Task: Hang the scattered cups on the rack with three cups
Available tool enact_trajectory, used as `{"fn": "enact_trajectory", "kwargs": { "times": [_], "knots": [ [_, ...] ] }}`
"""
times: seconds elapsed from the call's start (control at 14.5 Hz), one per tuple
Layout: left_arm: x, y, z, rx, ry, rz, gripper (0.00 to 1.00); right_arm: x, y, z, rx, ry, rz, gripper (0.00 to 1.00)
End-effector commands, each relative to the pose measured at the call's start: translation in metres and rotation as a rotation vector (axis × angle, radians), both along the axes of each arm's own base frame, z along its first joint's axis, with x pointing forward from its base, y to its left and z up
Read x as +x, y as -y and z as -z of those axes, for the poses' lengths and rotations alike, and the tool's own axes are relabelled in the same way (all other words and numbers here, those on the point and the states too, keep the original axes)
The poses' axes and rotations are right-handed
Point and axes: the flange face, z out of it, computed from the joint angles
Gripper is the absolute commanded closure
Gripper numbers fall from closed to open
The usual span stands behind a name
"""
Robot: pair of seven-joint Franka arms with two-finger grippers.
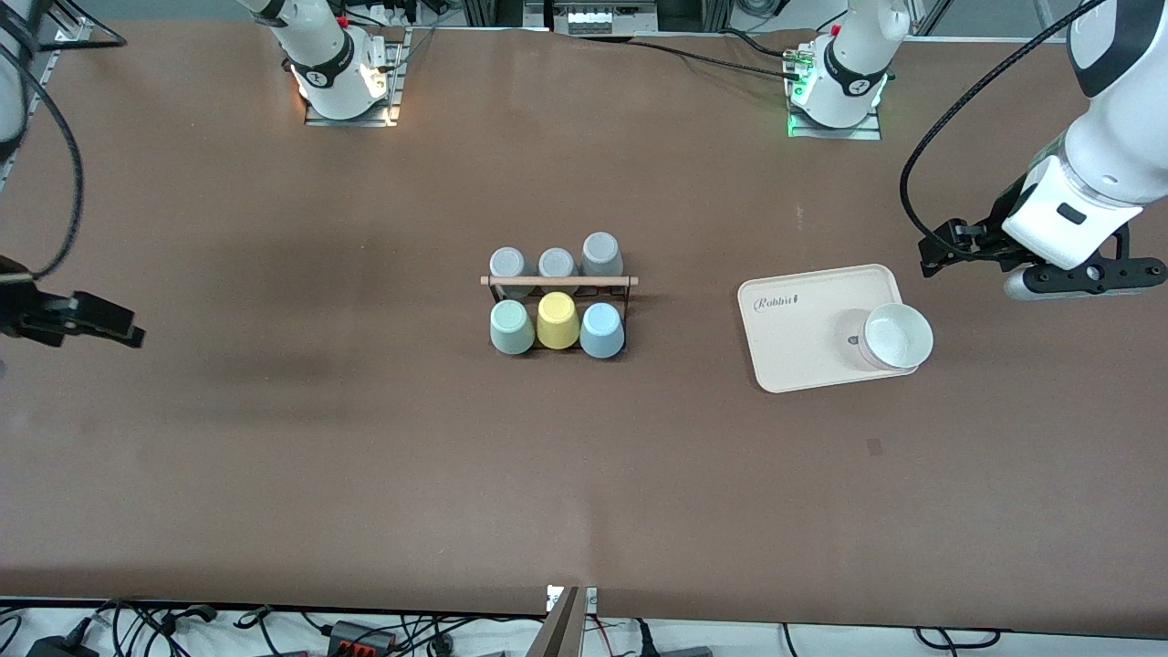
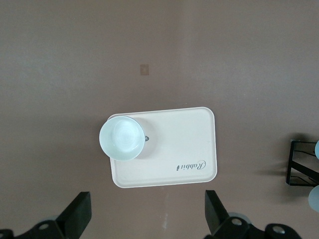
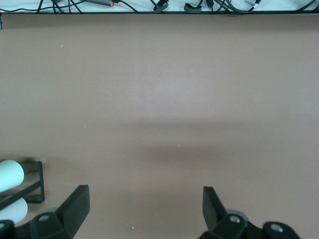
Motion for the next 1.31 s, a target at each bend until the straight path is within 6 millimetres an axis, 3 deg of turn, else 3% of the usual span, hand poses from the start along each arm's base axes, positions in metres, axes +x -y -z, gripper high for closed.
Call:
{"fn": "enact_trajectory", "kwargs": {
  "times": [0.0,0.21,0.62,1.24],
  "knots": [
    [0.000,-0.002,-0.004,0.002,0.000,0.013,0.00,-0.018,-0.008,-0.001,-0.047,-0.009,-0.040,0.00],
    [-0.001,-0.002,-0.003,0.002,-0.001,0.013,0.00,-0.027,-0.020,-0.001,-0.066,-0.014,-0.062,0.00],
    [0.000,-0.003,-0.003,0.000,-0.001,0.011,0.00,-0.090,-0.015,0.029,-0.040,0.012,-0.047,0.00],
    [0.001,-0.014,-0.002,0.001,-0.003,-0.007,0.00,-0.091,-0.025,0.024,-0.036,-0.001,-0.062,0.00]
  ]
}}
